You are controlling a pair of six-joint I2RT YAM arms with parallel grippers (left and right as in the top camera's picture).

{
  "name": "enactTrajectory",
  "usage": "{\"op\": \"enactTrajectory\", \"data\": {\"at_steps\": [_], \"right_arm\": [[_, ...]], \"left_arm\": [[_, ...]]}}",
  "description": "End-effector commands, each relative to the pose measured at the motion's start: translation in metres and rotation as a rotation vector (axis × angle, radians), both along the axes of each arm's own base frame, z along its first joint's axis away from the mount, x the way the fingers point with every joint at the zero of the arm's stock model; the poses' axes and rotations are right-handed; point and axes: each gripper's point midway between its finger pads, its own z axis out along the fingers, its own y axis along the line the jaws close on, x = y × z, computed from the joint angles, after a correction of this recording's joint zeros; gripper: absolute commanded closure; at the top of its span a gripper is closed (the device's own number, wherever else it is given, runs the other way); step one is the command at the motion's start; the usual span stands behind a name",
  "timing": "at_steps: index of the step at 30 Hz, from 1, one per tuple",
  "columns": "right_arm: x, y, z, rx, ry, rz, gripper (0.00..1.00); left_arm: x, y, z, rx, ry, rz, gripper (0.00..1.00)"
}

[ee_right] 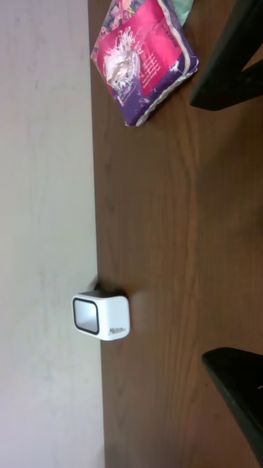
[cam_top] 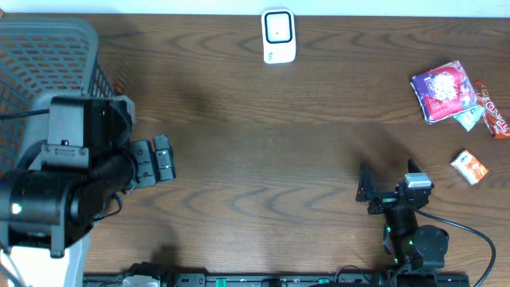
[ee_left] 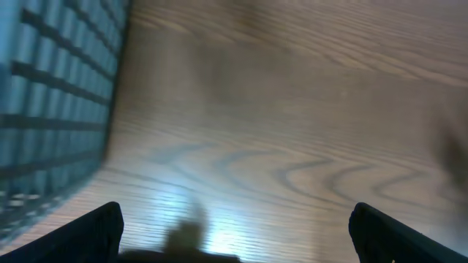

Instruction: Scan the item barcode

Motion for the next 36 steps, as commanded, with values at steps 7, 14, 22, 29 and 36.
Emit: {"op": "enactTrajectory", "data": {"at_steps": [7,14,22,29,36], "right_arm": [[-0.001,0.003,0.000,0.006,-0.002,0.014,0.01],[-0.001,0.003,0.000,0.006,-0.002,0.014,0.01],[-0.001,0.003,0.000,0.006,-0.002,0.014,0.01],[-0.001,0.003,0.000,0.006,-0.002,0.014,0.01],[-0.001,0.003,0.000,0.006,-0.002,0.014,0.01]], "left_arm": [[-0.031,0.009,0.004,0.014,-0.081,0.017,0.02],[-0.011,-0.006,-0.029,0.023,-0.264,-0.147,0.02],[0.023,-0.049,-0.052,0.054,-0.677,-0.502,0.02],[0.034,-0.040,-0.084,0.094,-0.866,-0.450,0.02],[0.036,-0.027,-0.109,0.065,-0.990,-0.335,0.02]]}}
